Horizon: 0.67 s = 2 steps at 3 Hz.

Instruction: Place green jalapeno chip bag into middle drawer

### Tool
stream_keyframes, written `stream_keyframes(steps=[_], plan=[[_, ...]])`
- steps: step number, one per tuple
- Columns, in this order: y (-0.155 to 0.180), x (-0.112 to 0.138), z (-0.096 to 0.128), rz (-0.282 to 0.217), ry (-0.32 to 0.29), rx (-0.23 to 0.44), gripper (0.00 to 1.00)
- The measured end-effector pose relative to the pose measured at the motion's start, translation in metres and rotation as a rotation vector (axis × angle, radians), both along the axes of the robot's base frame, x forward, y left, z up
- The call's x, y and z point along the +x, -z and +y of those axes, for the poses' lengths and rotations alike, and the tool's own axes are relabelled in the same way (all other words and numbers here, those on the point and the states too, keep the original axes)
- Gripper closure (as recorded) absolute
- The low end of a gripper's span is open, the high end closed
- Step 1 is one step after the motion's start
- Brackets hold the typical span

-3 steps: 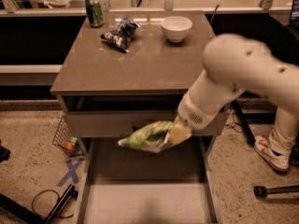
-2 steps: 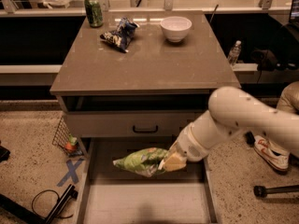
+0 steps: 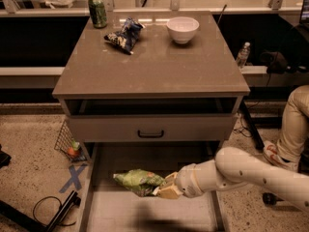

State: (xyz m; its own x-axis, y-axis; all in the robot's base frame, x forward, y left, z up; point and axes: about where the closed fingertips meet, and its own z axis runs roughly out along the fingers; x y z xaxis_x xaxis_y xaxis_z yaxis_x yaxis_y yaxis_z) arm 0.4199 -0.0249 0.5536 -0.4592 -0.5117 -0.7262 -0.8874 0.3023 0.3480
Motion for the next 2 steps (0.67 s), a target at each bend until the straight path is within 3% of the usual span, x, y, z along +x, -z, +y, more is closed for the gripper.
stream_keyframes(steps=[1,2], plan=[[0.033,0.028,0.016,-0.004,0.059,0.036,1.0],[0.067,0.041,0.045,0.068,0.067,0.033,1.0]])
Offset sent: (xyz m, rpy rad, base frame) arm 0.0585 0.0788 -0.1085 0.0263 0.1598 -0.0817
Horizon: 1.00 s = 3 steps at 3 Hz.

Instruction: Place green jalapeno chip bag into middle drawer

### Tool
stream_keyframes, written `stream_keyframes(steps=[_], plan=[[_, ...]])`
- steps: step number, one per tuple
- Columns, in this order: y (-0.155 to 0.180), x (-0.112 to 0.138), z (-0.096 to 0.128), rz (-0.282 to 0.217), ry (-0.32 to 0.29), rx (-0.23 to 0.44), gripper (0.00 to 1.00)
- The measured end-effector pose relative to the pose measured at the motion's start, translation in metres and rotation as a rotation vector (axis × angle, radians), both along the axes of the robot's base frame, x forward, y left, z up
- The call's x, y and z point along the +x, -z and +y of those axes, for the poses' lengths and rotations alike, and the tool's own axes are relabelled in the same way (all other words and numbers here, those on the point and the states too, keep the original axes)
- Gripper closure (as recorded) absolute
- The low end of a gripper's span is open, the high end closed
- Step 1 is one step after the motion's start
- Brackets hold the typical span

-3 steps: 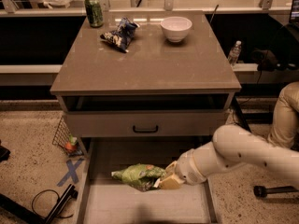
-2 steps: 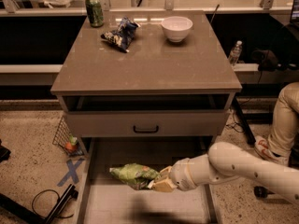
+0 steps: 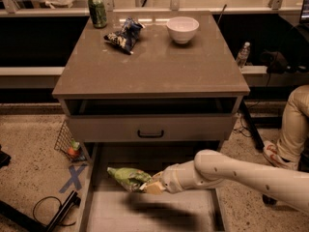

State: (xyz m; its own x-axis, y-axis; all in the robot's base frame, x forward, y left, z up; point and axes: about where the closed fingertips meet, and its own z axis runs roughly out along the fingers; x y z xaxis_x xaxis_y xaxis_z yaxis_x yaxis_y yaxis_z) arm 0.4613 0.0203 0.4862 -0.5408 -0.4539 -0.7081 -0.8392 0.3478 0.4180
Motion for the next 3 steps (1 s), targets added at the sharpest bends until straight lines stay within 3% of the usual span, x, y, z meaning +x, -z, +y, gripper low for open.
stream_keyframes(steps=[1,3], plan=[[0.0039,-0.0004,0.0073,0.01,-0.009,0.001,0.85],[0.0047,-0.002,0.0106,0.013,-0.016,0.003,0.38]])
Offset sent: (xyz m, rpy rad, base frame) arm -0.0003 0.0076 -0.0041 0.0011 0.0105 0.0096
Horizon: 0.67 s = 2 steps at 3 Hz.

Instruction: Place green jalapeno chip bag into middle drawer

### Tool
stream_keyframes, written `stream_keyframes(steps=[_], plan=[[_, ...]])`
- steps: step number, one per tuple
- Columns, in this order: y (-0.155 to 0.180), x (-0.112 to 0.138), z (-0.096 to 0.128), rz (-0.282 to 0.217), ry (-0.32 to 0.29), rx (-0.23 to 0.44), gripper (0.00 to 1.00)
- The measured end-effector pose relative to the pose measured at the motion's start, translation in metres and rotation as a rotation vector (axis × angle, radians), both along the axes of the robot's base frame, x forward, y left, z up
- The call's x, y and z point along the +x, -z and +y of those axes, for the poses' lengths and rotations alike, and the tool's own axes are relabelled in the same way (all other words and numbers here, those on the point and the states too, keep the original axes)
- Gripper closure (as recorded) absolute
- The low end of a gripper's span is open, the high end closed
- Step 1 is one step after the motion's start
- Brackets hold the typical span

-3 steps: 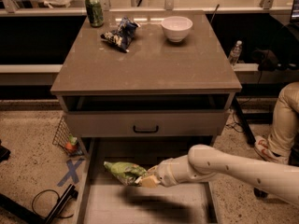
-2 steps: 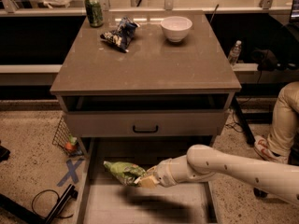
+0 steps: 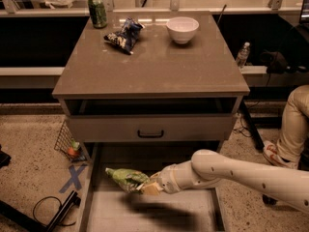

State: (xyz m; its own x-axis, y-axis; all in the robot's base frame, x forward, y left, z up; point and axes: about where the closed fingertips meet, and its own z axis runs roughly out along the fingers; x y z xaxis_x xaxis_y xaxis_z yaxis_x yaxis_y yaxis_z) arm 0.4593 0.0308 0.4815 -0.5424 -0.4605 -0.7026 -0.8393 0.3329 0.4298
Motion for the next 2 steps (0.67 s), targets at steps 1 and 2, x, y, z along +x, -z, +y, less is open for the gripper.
stream_keyframes(steps=[1,2], plan=[[0.0003,-0.0008,0.0014,0.001,-0.003,0.001,0.15],[0.0007,-0.0017,0.0028,0.003,-0.006,0.002,0.0]])
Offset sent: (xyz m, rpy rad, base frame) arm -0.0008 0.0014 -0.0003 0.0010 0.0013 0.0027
